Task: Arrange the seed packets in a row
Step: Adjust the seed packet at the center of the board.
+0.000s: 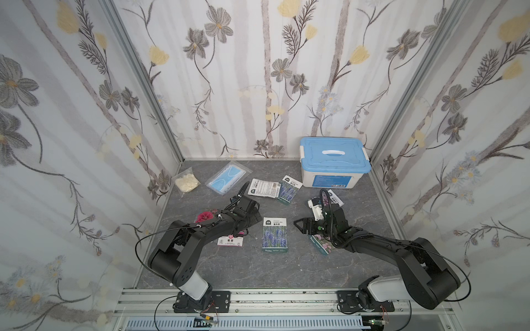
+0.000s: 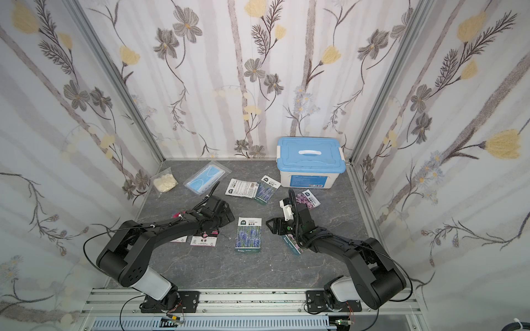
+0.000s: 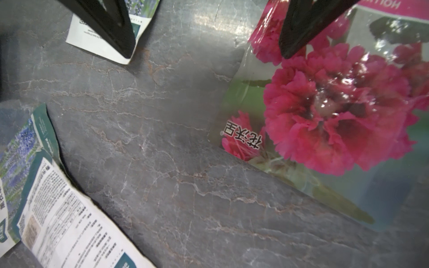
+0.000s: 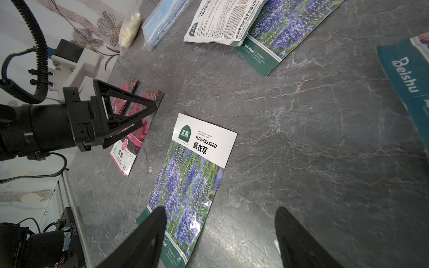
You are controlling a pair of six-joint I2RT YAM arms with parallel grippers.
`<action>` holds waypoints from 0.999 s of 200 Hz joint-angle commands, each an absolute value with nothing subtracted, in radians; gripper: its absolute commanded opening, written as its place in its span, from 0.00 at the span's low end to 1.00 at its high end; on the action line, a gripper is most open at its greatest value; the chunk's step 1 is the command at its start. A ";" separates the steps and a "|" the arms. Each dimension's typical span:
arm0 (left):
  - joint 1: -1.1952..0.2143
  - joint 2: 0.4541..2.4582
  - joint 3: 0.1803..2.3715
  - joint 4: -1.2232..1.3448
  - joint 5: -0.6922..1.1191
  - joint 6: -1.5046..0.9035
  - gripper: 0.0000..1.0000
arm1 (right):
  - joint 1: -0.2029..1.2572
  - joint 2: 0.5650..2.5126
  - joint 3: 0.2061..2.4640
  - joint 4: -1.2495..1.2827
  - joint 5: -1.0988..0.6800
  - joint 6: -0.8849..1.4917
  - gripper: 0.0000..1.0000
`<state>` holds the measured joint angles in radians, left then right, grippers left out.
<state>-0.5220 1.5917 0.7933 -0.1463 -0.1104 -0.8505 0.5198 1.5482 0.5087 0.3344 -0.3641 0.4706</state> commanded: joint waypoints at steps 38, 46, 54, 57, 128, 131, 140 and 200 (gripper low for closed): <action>-0.509 1.596 0.827 -0.162 -0.098 -0.798 1.00 | 0.522 1.548 0.519 0.356 -0.355 0.472 0.76; -0.509 1.593 0.836 -0.169 -0.098 -0.787 1.00 | 0.522 1.548 0.520 0.356 -0.353 0.471 0.76; -0.509 1.589 0.844 -0.180 -0.095 -0.774 1.00 | 0.521 1.548 0.519 0.356 -0.351 0.471 0.76; -0.509 1.588 0.849 -0.183 -0.094 -0.769 1.00 | 0.521 1.548 0.520 0.356 -0.351 0.470 0.76; -0.512 1.583 0.944 -0.163 -0.033 -0.698 1.00 | 0.520 1.541 0.569 0.354 -0.342 0.472 0.75; -0.512 1.589 0.948 -0.155 -0.032 -0.703 1.00 | 0.520 1.540 0.570 0.353 -0.342 0.472 0.75; -0.511 1.614 0.955 -0.132 -0.027 -0.719 1.00 | 0.519 1.535 0.575 0.354 -0.342 0.477 0.75; -0.521 1.759 0.954 0.100 -0.051 -0.983 1.00 | 0.505 1.466 0.572 0.348 -0.313 0.484 0.74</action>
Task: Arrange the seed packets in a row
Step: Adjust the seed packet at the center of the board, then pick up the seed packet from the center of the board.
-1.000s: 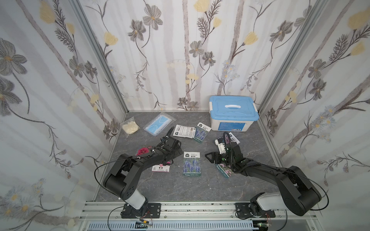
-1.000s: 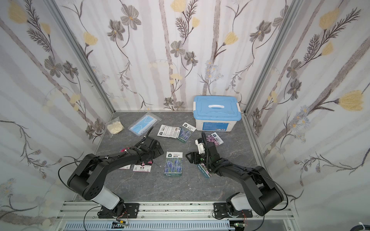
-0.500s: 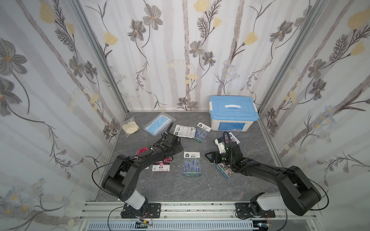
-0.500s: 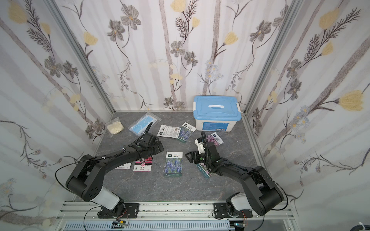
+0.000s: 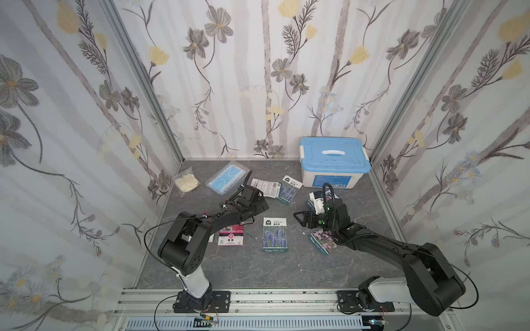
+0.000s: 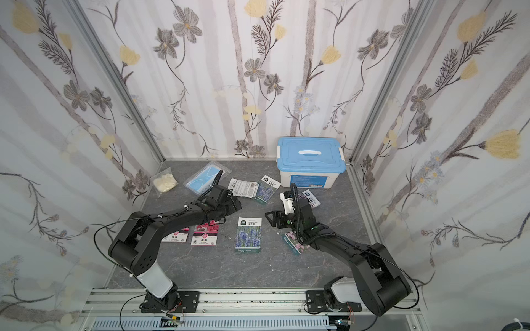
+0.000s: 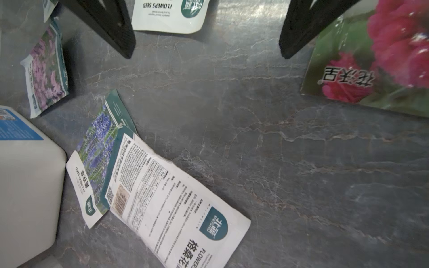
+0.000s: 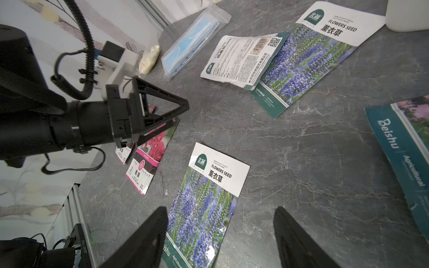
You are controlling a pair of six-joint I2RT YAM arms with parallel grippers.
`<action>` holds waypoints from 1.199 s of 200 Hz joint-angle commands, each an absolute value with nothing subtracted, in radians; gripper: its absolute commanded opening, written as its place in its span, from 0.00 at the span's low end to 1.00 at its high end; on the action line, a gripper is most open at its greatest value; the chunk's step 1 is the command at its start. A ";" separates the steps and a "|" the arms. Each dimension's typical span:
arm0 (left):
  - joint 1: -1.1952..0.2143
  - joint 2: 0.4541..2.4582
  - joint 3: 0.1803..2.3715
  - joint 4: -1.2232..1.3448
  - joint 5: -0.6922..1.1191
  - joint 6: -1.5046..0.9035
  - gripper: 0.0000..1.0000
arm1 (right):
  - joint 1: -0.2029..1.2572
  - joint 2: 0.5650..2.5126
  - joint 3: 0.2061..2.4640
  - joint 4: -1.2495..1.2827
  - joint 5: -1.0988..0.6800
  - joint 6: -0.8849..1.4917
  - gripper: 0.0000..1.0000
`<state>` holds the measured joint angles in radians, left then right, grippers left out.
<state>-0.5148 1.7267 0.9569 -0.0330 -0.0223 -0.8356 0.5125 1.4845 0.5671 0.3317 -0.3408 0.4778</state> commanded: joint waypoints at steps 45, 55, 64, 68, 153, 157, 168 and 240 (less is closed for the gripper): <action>-0.536 1.864 0.978 0.227 -0.084 -1.183 0.97 | 0.495 1.451 0.555 0.352 -0.307 0.480 0.74; -0.538 1.891 0.980 0.257 -0.083 -1.225 0.96 | 0.493 1.450 0.552 0.353 -0.308 0.478 0.74; -0.540 1.919 0.986 0.283 -0.083 -1.260 0.95 | 0.491 1.450 0.548 0.353 -0.308 0.477 0.74; -0.540 1.931 0.990 0.293 -0.081 -1.272 0.94 | 0.491 1.450 0.548 0.353 -0.308 0.476 0.73; -0.570 2.091 0.998 0.420 -0.151 -1.455 0.75 | 0.486 1.437 0.550 0.315 -0.316 0.444 0.73; -0.571 2.096 1.001 0.418 -0.154 -1.458 0.73 | 0.484 1.436 0.550 0.313 -0.315 0.444 0.73; -0.572 2.110 1.008 0.427 -0.161 -1.465 0.64 | 0.484 1.434 0.550 0.304 -0.314 0.440 0.74; -0.568 2.148 1.073 0.380 -0.158 -1.389 0.00 | 0.479 1.402 0.534 0.278 -0.296 0.430 0.73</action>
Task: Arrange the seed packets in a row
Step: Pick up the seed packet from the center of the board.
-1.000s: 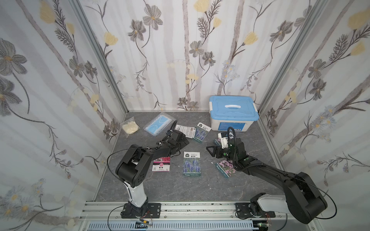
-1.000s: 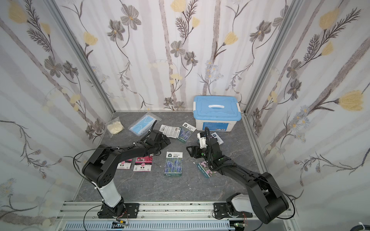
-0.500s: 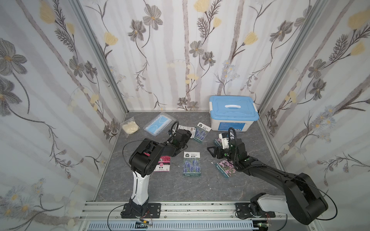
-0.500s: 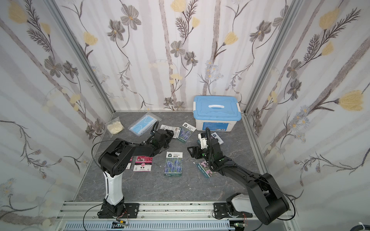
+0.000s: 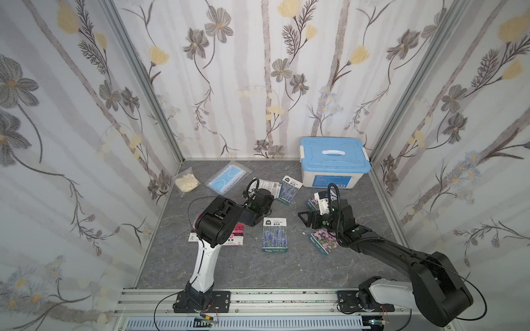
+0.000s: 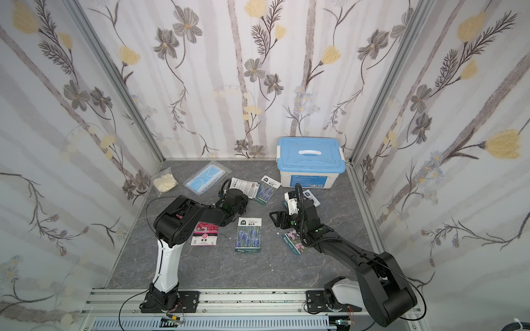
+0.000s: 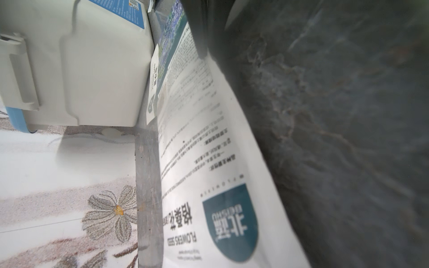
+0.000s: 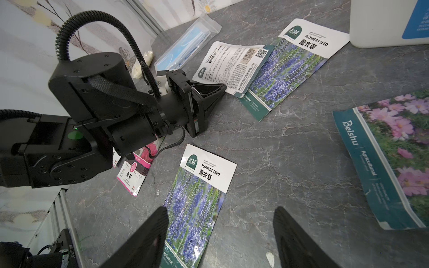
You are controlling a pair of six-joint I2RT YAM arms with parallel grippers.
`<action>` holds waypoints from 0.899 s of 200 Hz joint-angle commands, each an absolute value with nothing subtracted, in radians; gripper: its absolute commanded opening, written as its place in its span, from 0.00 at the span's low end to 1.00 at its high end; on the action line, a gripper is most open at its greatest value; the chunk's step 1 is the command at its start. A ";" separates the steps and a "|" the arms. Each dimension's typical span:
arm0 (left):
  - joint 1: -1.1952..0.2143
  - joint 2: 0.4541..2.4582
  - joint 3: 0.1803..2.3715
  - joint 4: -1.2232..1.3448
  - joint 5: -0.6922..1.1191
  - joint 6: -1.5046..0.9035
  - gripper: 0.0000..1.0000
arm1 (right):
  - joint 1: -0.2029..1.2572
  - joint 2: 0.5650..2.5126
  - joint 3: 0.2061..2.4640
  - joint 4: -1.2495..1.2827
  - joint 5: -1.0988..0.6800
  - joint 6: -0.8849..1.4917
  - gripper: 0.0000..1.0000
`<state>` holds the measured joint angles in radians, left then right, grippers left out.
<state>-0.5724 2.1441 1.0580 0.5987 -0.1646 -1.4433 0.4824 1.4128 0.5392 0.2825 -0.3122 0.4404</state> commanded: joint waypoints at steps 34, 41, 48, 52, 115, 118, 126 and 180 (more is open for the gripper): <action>-0.551 2.080 1.124 0.270 -0.114 -1.238 0.00 | 0.479 1.378 0.528 0.270 -0.286 0.429 0.74; -0.547 2.060 1.138 0.237 -0.099 -1.194 0.00 | 0.479 1.373 0.530 0.266 -0.285 0.430 0.74; -0.544 2.038 1.155 0.197 -0.080 -1.149 0.00 | 0.478 1.370 0.531 0.263 -0.282 0.428 0.73; -0.541 2.026 1.165 0.173 -0.067 -1.124 0.00 | 0.479 1.367 0.529 0.261 -0.279 0.426 0.73; -0.525 1.808 1.220 -0.230 0.083 -0.785 0.00 | 0.491 1.331 0.526 0.266 -0.250 0.399 0.74; -0.524 1.799 1.217 -0.245 0.086 -0.775 0.00 | 0.494 1.327 0.525 0.271 -0.252 0.395 0.74; -0.524 1.774 1.205 -0.275 0.091 -0.756 0.00 | 0.509 1.312 0.520 0.286 -0.259 0.381 0.75; -0.518 1.679 1.159 -0.352 0.087 -0.719 0.00 | 0.739 1.316 0.519 0.433 -0.083 0.251 0.81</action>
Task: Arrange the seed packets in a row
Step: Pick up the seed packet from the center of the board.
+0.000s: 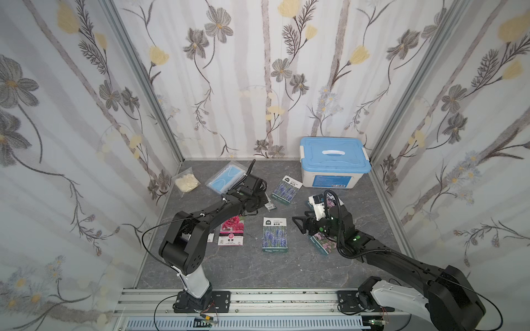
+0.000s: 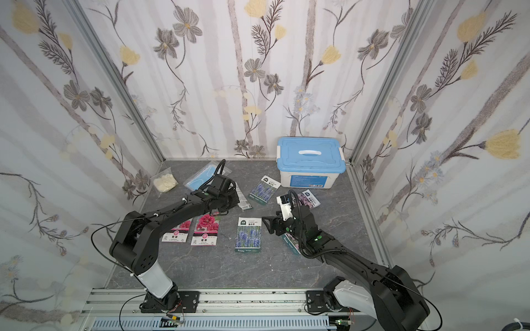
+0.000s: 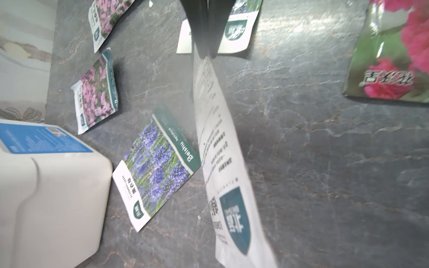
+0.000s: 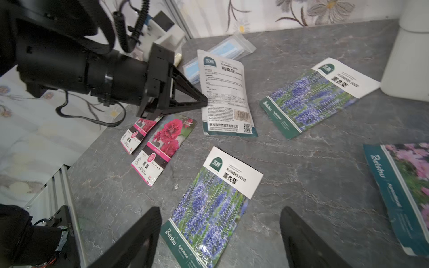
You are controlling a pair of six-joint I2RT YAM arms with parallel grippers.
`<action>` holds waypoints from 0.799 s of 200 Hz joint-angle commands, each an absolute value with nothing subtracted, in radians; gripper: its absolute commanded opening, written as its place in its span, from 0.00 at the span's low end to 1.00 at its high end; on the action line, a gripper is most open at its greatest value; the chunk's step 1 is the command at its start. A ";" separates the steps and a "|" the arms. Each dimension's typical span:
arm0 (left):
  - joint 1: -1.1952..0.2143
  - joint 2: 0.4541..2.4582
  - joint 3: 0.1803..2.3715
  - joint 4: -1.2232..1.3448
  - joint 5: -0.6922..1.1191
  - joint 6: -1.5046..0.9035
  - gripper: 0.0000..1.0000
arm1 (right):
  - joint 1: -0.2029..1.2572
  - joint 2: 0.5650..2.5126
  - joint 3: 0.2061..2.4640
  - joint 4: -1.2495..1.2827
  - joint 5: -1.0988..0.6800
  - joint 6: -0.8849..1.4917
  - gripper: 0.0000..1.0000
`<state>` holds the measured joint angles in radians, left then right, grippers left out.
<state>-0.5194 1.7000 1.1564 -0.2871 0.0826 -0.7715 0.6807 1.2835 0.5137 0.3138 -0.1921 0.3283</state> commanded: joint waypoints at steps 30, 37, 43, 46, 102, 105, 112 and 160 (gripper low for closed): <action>-0.518 1.667 1.169 -0.347 0.107 -0.728 0.00 | 0.849 1.415 0.507 0.573 0.017 0.189 0.80; -0.518 1.663 1.169 -0.346 0.110 -0.732 0.00 | 0.873 1.442 0.498 0.623 0.053 0.176 0.79; -0.519 1.660 1.168 -0.345 0.113 -0.734 0.00 | 0.887 1.466 0.488 0.677 0.070 0.168 0.79; -0.519 1.658 1.170 -0.344 0.114 -0.735 0.00 | 0.893 1.479 0.485 0.700 0.075 0.167 0.78; -0.517 1.627 1.189 -0.349 0.134 -0.751 0.00 | 0.923 1.774 0.555 0.993 0.113 0.146 0.73; -0.518 1.627 1.190 -0.348 0.136 -0.753 0.00 | 0.923 1.786 0.557 1.014 0.108 0.146 0.73; -0.518 1.627 1.190 -0.347 0.142 -0.758 0.00 | 0.925 1.818 0.568 1.050 0.100 0.146 0.73; -0.518 1.621 1.206 -0.355 0.167 -0.764 0.00 | 0.924 2.018 0.726 1.102 0.103 0.133 0.71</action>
<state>-0.5179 1.6325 1.1915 -0.3473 0.1509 -0.7620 0.9237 1.9568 0.6636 0.9993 0.0875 0.1577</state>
